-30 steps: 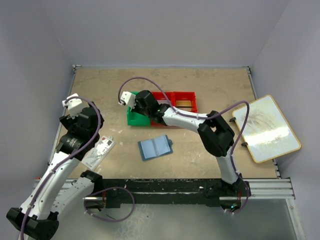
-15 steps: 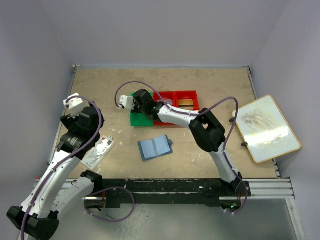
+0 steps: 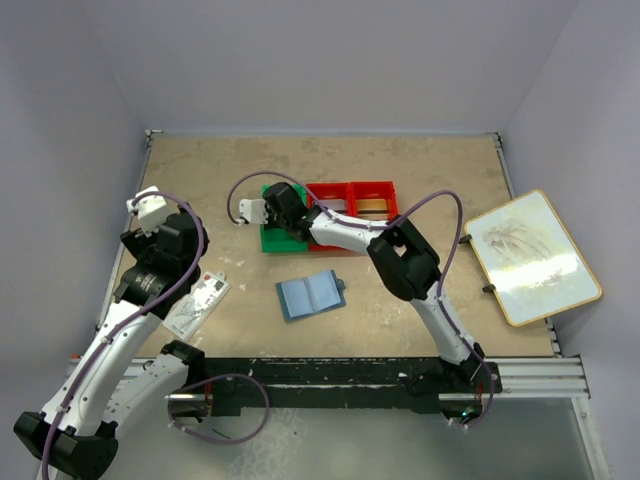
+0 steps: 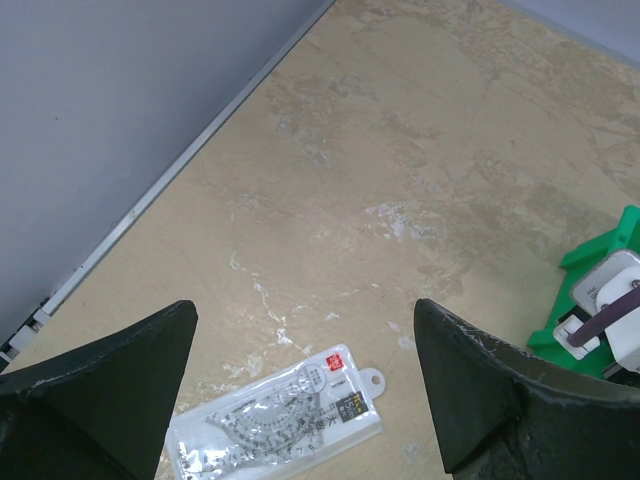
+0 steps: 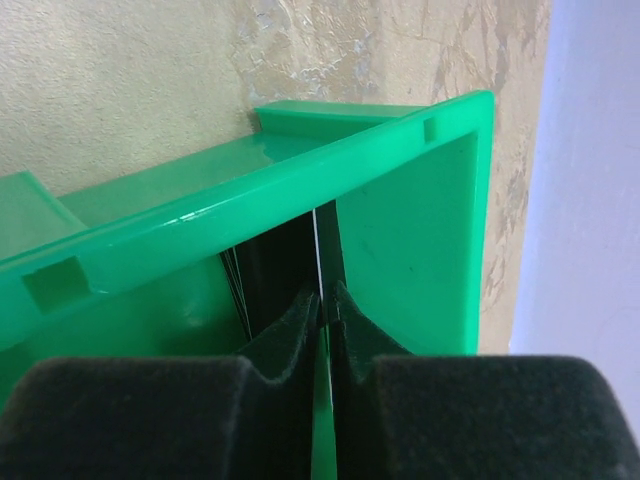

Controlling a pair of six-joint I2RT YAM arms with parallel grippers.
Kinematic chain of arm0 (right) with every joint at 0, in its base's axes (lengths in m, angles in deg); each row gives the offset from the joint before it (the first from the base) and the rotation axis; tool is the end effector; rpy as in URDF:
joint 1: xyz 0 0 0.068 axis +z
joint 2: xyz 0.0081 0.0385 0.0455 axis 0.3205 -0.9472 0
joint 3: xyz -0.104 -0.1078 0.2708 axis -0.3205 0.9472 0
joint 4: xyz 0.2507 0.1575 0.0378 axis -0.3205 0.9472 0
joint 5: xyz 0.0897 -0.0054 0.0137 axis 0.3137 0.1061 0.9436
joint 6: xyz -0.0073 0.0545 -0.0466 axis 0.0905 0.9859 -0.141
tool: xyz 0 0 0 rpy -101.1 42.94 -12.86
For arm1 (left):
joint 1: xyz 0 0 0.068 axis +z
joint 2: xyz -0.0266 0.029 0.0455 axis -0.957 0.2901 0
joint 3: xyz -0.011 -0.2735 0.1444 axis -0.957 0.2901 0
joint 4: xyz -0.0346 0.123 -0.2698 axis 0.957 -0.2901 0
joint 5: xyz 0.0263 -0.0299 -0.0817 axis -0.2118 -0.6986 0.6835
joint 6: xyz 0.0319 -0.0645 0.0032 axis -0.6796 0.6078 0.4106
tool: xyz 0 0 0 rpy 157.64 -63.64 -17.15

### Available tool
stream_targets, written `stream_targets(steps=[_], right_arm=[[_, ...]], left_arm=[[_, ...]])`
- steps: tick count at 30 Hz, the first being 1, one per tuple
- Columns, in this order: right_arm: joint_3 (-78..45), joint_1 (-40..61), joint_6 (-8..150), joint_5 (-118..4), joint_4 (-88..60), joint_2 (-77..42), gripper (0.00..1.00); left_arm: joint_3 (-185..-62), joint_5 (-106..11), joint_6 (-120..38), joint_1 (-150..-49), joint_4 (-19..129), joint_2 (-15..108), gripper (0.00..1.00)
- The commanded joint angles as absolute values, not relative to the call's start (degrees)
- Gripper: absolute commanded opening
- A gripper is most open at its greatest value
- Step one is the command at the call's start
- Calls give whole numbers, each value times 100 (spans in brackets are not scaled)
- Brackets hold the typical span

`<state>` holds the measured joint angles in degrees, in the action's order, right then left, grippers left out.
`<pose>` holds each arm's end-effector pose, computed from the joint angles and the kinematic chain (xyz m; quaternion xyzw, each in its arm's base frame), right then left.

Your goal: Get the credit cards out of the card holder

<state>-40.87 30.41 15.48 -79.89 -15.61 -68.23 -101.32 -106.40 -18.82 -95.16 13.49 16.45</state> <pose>0.4097 0.4494 0.1708 -0.6078 0.6163 -0.1124 0.4879 0.1814 -0.0237 0.3464 -0.2760 0.7776 0.1410 0.5471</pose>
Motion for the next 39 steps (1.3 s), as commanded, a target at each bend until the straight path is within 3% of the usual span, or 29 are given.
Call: stream_targets(steps=[1,4,7,12,31,34,37,39], right_arm=[[-4198,3000,1347,-8014,-1696,-6743,12],[-4195,3000,1479,-8023,-1691,-6723,17],[-4205,2966,1729,-7854,-1600,-6643,33],[-4116,2883,2102,-7550,-1564,-6416,44],[-4161,2631,3692,-6781,-1460,-6029,53],[-4247,2622,4206,-6633,-1326,-5969,48],[-4403,2620,5058,-6297,-994,-5976,19],[-4451,2622,5769,-6509,-861,-6019,11]], left_arm=[[-10164,-10759,-1987,-9493,1559,1647,87],[-10164,-10739,-2007,-9493,1556,1688,87],[-10161,-10717,-2009,-9487,1563,1720,87],[-10163,-10686,-2013,-9489,1564,1723,87],[-10160,-10542,-2060,-9491,1559,1845,86],[-10166,-10555,-2048,-9493,1546,1825,86],[-10156,-10575,-2035,-9493,1542,1784,86],[-10158,-10586,-2031,-9493,1549,1744,86]])
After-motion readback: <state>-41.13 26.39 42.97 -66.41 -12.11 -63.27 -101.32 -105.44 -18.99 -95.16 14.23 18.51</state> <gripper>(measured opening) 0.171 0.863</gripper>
